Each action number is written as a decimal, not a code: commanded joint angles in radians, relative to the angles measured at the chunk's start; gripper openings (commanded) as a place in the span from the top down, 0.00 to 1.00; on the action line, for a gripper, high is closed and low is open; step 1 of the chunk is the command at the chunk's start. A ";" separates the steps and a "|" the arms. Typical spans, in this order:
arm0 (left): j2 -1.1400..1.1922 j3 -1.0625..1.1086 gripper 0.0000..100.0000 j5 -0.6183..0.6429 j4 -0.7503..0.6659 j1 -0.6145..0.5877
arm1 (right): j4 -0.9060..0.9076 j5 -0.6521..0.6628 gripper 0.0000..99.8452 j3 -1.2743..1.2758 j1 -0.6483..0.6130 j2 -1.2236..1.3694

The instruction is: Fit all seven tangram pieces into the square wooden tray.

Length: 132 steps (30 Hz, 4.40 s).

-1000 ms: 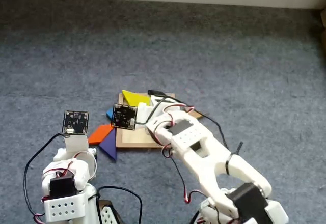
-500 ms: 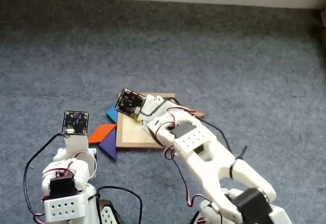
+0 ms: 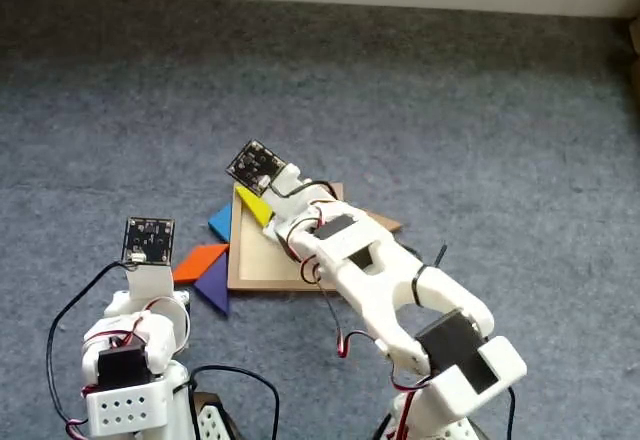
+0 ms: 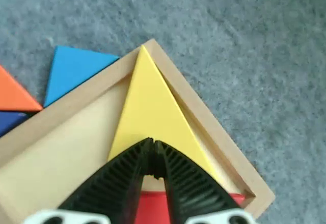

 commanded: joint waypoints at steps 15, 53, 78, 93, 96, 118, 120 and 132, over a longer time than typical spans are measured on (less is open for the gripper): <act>-0.047 0.021 0.99 -0.009 0.005 -0.008 | 0.001 0.186 0.99 -0.033 0.139 -0.051; -0.047 0.021 0.99 -0.009 0.005 -0.008 | -0.085 0.092 0.99 -0.044 0.082 0.110; -0.047 0.021 0.99 -0.009 0.005 -0.008 | 0.243 -0.038 0.99 -0.128 0.286 -0.228; -0.047 0.021 0.99 -0.009 0.005 -0.008 | 0.901 -0.212 0.88 -0.549 0.308 -0.039; -0.047 0.019 0.99 -0.009 0.005 -0.008 | 0.990 -0.210 0.88 -0.679 0.308 0.090; -0.047 0.019 0.99 -0.009 0.005 -0.008 | 1.260 0.075 0.79 -1.082 0.364 0.486; -0.047 0.019 0.99 -0.009 0.005 -0.008 | 1.254 0.077 0.79 -1.081 0.364 0.487; -0.047 0.019 0.99 -0.009 0.005 -0.008 | 1.253 0.080 0.79 -1.079 0.375 0.608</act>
